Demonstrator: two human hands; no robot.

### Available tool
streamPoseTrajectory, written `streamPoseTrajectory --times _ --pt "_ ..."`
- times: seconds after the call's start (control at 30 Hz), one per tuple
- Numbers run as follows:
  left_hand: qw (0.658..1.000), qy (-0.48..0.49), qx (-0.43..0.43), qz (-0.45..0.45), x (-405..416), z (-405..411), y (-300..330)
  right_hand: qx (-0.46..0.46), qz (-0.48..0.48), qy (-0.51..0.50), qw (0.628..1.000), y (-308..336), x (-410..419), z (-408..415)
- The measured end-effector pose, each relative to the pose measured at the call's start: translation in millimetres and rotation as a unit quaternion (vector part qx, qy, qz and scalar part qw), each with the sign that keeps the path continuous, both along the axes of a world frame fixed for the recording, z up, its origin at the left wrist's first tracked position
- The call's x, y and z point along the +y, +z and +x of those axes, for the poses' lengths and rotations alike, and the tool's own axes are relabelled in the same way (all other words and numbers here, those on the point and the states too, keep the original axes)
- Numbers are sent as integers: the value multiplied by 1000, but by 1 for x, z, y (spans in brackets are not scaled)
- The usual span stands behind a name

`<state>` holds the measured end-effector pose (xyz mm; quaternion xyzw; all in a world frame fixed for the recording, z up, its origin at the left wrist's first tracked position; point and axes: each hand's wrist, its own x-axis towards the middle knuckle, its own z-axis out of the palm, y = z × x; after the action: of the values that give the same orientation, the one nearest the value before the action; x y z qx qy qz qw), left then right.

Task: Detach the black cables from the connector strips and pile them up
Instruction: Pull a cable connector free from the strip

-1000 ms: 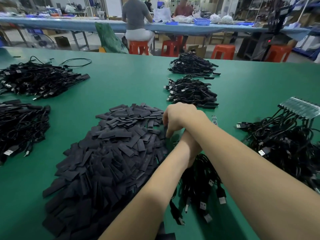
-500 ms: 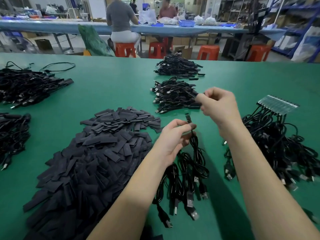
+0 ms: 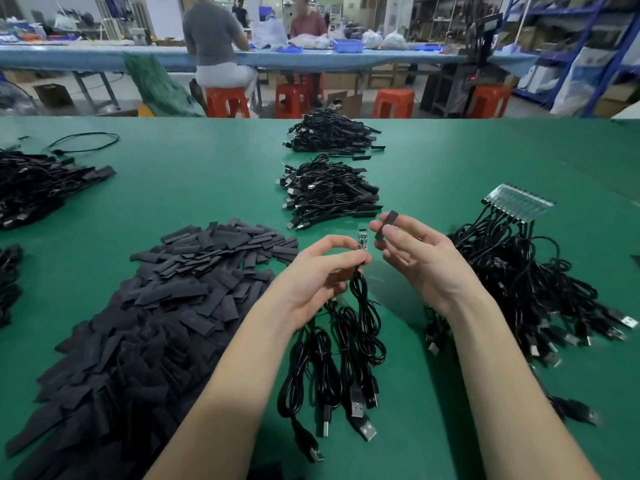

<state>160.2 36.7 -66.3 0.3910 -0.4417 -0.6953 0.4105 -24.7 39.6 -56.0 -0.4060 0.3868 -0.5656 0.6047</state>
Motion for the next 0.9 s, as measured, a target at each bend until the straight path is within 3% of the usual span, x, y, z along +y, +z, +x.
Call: streamPoseTrajectory --times 0.13,0.5,0.77,0.9 --pt "998 -50 -16 -22 2 7 6 -58 -25 17 998 -1 1 2" --pt "994 -96 -23 -51 4 13 9 -45 -38 21 998 1 7 6" --pt "980 -174 -56 -79 2 29 14 27 -39 121 991 7 14 -2" --pt "983 -147 -56 -94 0 28 10 45 -34 164 985 6 15 -7"
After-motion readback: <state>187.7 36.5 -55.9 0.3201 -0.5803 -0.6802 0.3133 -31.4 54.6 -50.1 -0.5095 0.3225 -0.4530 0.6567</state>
